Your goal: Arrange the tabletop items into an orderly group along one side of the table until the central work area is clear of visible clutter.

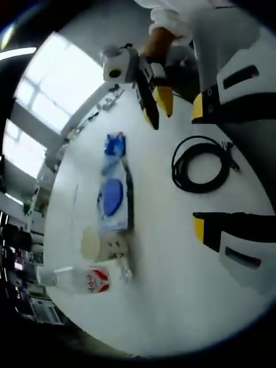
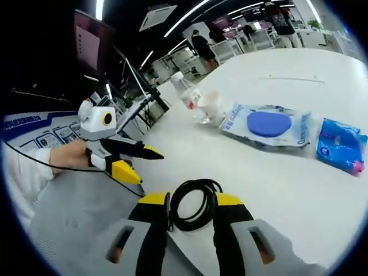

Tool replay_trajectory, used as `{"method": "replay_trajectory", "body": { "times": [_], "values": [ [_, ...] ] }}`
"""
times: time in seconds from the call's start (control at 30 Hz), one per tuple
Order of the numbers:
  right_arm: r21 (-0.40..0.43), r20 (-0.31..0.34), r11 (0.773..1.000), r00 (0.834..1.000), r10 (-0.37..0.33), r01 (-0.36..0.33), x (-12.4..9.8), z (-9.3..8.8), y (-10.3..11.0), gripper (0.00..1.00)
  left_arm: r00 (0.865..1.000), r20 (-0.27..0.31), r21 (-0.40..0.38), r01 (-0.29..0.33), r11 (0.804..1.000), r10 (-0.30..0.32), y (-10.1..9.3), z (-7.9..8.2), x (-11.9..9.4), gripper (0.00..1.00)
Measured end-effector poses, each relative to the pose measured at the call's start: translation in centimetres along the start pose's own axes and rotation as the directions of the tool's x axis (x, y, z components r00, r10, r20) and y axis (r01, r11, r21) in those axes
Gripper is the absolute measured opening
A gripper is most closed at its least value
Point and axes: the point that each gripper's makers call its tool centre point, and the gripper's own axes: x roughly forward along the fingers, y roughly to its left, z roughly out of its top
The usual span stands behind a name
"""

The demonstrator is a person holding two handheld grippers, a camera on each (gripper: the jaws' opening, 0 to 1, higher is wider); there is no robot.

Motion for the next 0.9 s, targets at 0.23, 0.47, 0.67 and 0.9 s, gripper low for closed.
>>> {"method": "replay_trajectory", "body": {
  "times": [0.23, 0.47, 0.67, 0.9],
  "values": [
    [-0.005, -0.073, 1.0, 0.997, -0.02, 0.02, 1.8, -1.5, -0.7, 0.3, 0.994, -0.076, 0.011, -0.08, 0.997, 0.081, 1.2, -2.0, 1.3, 0.56],
    [-0.014, -0.125, 0.998, 0.991, -0.056, 0.055, 2.3, -2.8, -0.7, 0.29, 0.985, -0.094, -0.01, -0.143, 0.99, 0.142, 1.4, -3.3, 2.1, 0.49],
    [-0.007, -0.144, 0.997, 0.987, -0.072, 0.071, 2.6, -3.6, -1.0, 0.27, 0.982, -0.104, -0.016, -0.161, 0.987, 0.159, 1.1, -3.7, 2.8, 0.41],
    [-0.003, -0.172, 0.996, 0.981, -0.088, 0.089, 2.9, -4.8, -1.2, 0.25, 0.976, -0.145, -0.032, -0.17, 0.985, 0.164, 0.8, -4.5, 4.0, 0.4]
  ]
}}
